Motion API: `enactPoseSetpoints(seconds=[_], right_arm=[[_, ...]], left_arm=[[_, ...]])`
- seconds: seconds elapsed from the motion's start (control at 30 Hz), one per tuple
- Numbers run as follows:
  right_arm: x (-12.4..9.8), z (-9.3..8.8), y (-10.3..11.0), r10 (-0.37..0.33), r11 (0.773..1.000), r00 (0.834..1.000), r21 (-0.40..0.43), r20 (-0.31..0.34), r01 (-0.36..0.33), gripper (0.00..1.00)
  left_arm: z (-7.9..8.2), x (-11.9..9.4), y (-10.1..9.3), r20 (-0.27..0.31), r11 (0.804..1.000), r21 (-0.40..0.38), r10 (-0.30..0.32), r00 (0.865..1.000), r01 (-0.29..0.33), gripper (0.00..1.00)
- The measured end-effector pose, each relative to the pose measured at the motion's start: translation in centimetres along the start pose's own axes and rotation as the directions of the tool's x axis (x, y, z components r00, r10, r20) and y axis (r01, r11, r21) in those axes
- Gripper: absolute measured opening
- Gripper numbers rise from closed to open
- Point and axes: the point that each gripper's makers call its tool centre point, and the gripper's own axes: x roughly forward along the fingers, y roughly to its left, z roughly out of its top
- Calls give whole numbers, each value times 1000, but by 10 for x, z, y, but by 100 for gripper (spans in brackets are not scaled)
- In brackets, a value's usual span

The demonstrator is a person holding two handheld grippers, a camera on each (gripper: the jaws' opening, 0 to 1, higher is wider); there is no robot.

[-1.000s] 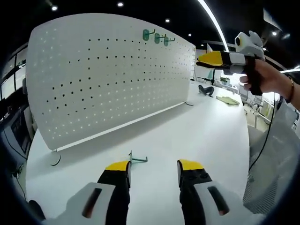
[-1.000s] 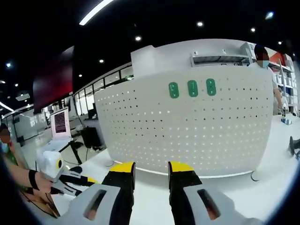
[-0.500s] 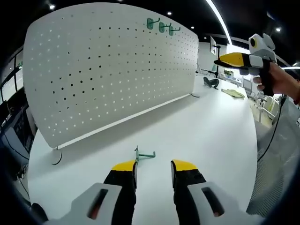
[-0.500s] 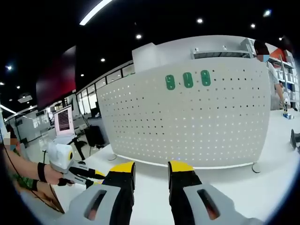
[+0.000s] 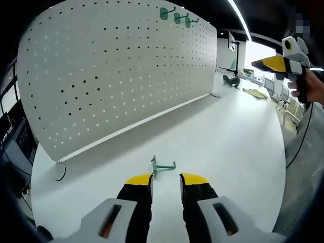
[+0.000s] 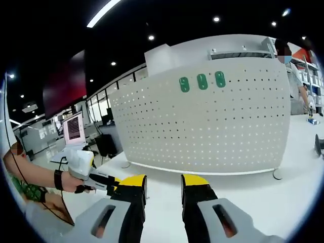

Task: Insert the hook assembly into the mounting plate slot until the hook locks in place.

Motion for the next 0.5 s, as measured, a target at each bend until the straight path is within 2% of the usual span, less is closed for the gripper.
enactPoseSetpoints(seconds=[0.27, 0.5], right_arm=[[-1, -13, 12, 33, 999, 999, 29, -22, -32, 27], [-1, -25, 15, 32, 998, 998, 52, -54, -29, 25]], left_arm=[[-2, 9, 5, -27, 1000, 10, 9, 1000, -9, 20], [-4, 20, 13, -55, 999, 14, 39, 998, -38, 16]])
